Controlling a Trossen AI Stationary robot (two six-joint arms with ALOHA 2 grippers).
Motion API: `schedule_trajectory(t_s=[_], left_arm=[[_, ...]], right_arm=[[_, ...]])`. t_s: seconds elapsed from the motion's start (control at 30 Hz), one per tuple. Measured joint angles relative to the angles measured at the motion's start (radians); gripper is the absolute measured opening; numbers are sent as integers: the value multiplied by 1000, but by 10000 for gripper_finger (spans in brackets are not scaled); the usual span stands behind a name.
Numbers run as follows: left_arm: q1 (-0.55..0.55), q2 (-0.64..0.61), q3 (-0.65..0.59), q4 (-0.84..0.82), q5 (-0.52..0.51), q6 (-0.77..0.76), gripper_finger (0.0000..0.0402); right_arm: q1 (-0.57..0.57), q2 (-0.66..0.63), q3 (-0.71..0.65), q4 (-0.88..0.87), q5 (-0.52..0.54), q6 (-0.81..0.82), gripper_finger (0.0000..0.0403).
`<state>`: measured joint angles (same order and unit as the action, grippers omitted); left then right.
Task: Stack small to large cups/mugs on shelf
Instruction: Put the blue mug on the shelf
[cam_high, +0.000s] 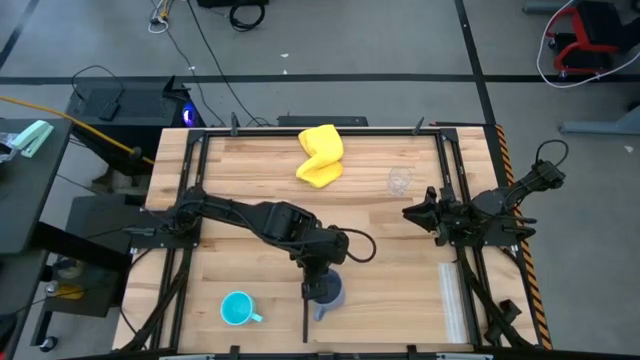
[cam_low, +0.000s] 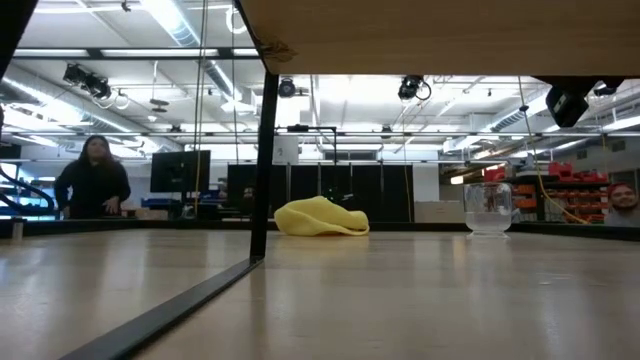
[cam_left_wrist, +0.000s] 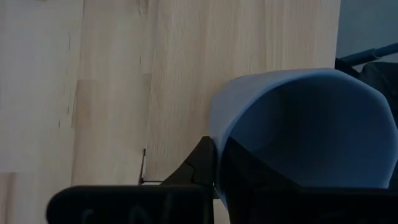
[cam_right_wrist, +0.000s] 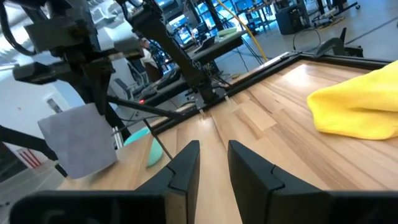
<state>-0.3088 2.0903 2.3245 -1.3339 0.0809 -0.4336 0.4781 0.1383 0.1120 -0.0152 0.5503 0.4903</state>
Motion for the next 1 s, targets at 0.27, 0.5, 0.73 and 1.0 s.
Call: schedule_trajectory(t_s=[0.27, 0.5, 0.73, 1.0], left_arm=[[-3, 5, 2, -10, -32, 0, 19], [-3, 5, 2, -9, -44, 25, 24], [-3, 7, 2, -4, -39, 29, 50], [-3, 8, 2, 35, -12, 53, 51]], right_arm=[[0, 10, 0, 0, 2, 0, 91], [0, 29, 0, 1, 2, 0, 91], [0, 48, 0, 2, 3, 3, 91], [0, 55, 0, 2, 3, 3, 91]])
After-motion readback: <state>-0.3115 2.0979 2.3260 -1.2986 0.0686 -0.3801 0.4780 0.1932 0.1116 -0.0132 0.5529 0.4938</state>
